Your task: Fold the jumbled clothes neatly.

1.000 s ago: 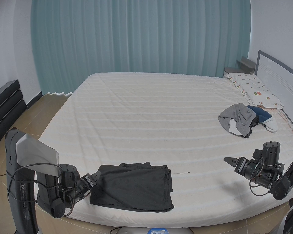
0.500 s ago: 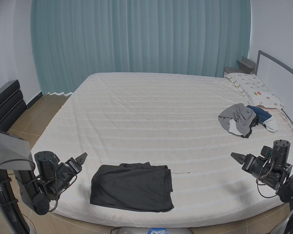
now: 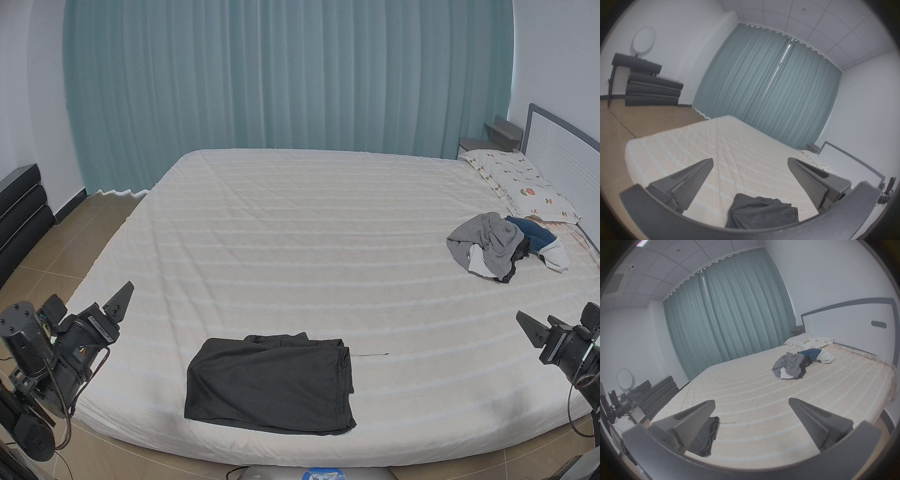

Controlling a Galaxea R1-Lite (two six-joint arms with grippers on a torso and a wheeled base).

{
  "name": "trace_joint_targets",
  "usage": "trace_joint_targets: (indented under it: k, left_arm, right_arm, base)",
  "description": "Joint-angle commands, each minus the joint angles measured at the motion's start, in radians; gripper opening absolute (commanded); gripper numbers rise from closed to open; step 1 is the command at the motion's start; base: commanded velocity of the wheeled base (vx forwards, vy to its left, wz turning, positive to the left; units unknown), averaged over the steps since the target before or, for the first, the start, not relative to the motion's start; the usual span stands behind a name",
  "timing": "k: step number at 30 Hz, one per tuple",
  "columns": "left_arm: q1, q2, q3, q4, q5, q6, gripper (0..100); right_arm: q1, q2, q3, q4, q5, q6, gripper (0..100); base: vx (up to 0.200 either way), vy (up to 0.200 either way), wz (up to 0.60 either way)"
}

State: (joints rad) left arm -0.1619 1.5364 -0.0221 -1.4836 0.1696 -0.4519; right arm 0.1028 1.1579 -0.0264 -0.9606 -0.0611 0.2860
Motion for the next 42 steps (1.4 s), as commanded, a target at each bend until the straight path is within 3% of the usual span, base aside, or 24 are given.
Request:
trace_joint_targets:
  k: [1, 9, 10, 13, 14, 15, 16, 18, 19, 25, 28, 31, 37, 38, 42]
  left_arm:
    - [0.01, -0.352, 0.018, 0.152, 0.016, 0.134, 100]
    - [0.012, -0.818, -0.015, 0.637, 0.038, 0.225, 100]
    - [0.012, -0.845, -0.022, 0.675, 0.045, 0.233, 100]
    - [0.016, -1.042, -0.104, 0.993, 0.113, 0.302, 100]
    - [0.016, -1.042, -0.104, 0.993, 0.113, 0.302, 100]
    - [0.016, -1.165, -0.165, 1.158, 0.119, 0.34, 100]
    - [0.016, -1.208, -0.193, 1.224, 0.123, 0.351, 100]
    - [0.018, -1.248, -0.223, 1.29, 0.128, 0.357, 100]
    - [0.025, -1.305, -0.275, 1.393, 0.134, 0.358, 100]
    - [0.087, -1.449, -0.272, 1.517, 0.14, 0.358, 100]
    - [0.15, -1.5, -0.242, 1.52, 0.134, 0.36, 100]
    - [0.157, -1.536, -0.228, 1.524, 0.134, 0.383, 100]
    - [0.157, -1.536, -0.217, 1.511, 0.133, 0.406, 100]
    - [0.157, -1.536, -0.206, 1.499, 0.126, 0.406, 100]
    - [0.157, -1.536, -0.144, 1.402, 0.114, 0.406, 100]
  right_arm:
    - [-0.06, -0.368, -0.004, 0.238, 0.006, -0.054, 100]
    - [-0.044, -0.836, -0.167, 0.91, 0.012, -0.071, 100]
    - [-0.043, -0.857, -0.175, 0.944, 0.012, -0.077, 100]
    - [-0.043, -0.991, -0.21, 1.131, 0.012, -0.116, 100]
    - [-0.043, -0.991, -0.21, 1.131, 0.012, -0.116, 100]
    - [-0.044, -1.057, -0.21, 1.188, 0.0, -0.146, 100]
    - [-0.051, -1.075, -0.208, 1.201, -0.009, -0.159, 100]
    - [-0.064, -1.087, -0.208, 1.212, -0.025, -0.163, 100]
    - [-0.081, -1.098, -0.208, 1.223, -0.054, -0.169, 100]
    - [-0.104, -1.158, -0.185, 1.206, -0.013, -0.208, 100]
    - [-0.104, -1.158, -0.181, 1.185, -0.013, -0.212, 100]
    - [-0.106, -1.158, -0.165, 1.159, -0.014, -0.218, 100]
    - [-0.106, -1.158, -0.041, 0.944, -0.013, -0.271, 100]
    - [-0.106, -1.158, 0.026, 0.832, -0.005, -0.33, 100]
    - [-0.106, -1.158, 0.025, 0.798, 0.023, -0.37, 100]
  base:
    - [0.0, 0.0, 0.0]
    - [0.0, 0.0, 0.0]
    - [0.0, 0.0, 0.0]
    - [0.0, 0.0, 0.0]
    - [0.0, 0.0, 0.0]
    - [0.0, 0.0, 0.0]
    - [0.0, 0.0, 0.0]
    - [0.0, 0.0, 0.0]
    - [0.0, 0.0, 0.0]
    - [0.0, 0.0, 0.0]
    - [0.0, 0.0, 0.0]
    - [0.0, 0.0, 0.0]
    - [0.0, 0.0, 0.0]
    - [0.0, 0.0, 0.0]
    - [0.0, 0.0, 0.0]
